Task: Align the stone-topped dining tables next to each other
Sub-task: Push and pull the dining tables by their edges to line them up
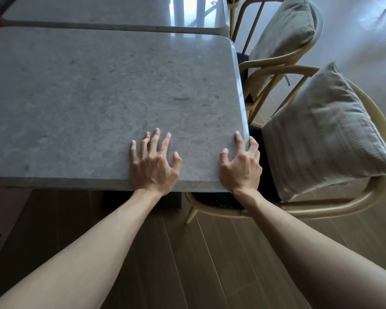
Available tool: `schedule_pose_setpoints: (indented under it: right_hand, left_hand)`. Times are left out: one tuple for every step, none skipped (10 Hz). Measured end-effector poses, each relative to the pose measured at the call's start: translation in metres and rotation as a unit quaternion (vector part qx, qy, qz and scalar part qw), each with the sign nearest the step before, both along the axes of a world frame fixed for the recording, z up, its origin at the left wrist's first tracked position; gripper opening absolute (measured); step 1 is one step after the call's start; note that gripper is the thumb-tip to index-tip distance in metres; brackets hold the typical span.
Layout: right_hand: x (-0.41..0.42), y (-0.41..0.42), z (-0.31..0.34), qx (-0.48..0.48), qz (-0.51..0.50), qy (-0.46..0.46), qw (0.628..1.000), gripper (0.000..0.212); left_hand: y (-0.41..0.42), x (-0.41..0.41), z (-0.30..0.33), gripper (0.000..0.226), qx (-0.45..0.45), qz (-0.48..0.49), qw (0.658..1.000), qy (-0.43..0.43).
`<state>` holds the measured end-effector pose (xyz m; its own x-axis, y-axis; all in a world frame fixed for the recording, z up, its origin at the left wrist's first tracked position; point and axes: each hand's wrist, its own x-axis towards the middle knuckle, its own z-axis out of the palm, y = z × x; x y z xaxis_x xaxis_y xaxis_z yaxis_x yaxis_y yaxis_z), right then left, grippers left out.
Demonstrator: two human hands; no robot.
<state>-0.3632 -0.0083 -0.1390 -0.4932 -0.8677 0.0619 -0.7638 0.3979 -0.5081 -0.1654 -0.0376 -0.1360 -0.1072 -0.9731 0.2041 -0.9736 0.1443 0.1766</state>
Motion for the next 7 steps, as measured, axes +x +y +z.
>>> schedule_pose_setpoints:
  right_hand:
    - [-0.0008, -0.0003, 0.0005, 0.0, 0.002, 0.0, 1.0, 0.065]
    - [-0.0006, -0.0004, 0.0016, 0.002, 0.005, -0.004, 1.0, 0.065]
    - [-0.0006, -0.0006, 0.002, 0.003, 0.005, -0.003, 1.0, 0.064]
    - [-0.0014, -0.0007, 0.0022, 0.006, 0.006, -0.004, 1.0, 0.064]
    - [-0.0017, -0.0015, 0.0033, 0.009, 0.008, -0.002, 1.0, 0.063]
    - [-0.0022, -0.002, 0.001, 0.007, 0.006, -0.002, 1.0, 0.064]
    - [-0.0018, -0.0019, 0.0019, 0.014, 0.007, -0.004, 1.0, 0.065]
  left_hand:
    - [-0.0009, -0.0007, -0.001, 0.06, -0.001, 0.001, 1.0, 0.001]
    - [-0.0011, -0.0006, -0.003, 0.06, -0.009, 0.0, 1.0, 0.004]
    - [-0.0014, -0.0002, -0.0023, 0.06, -0.006, 0.0, 1.0, 0.001]
    - [-0.0011, -0.0005, -0.0013, 0.06, 0.002, -0.002, 1.0, 0.004]
    - [-0.0012, -0.0008, 0.001, 0.06, 0.011, -0.003, 1.0, -0.001]
    - [-0.0022, -0.0014, 0.0015, 0.06, 0.007, -0.002, 1.0, 0.002]
    - [-0.0012, -0.003, 0.0039, 0.061, 0.007, 0.002, 1.0, 0.015]
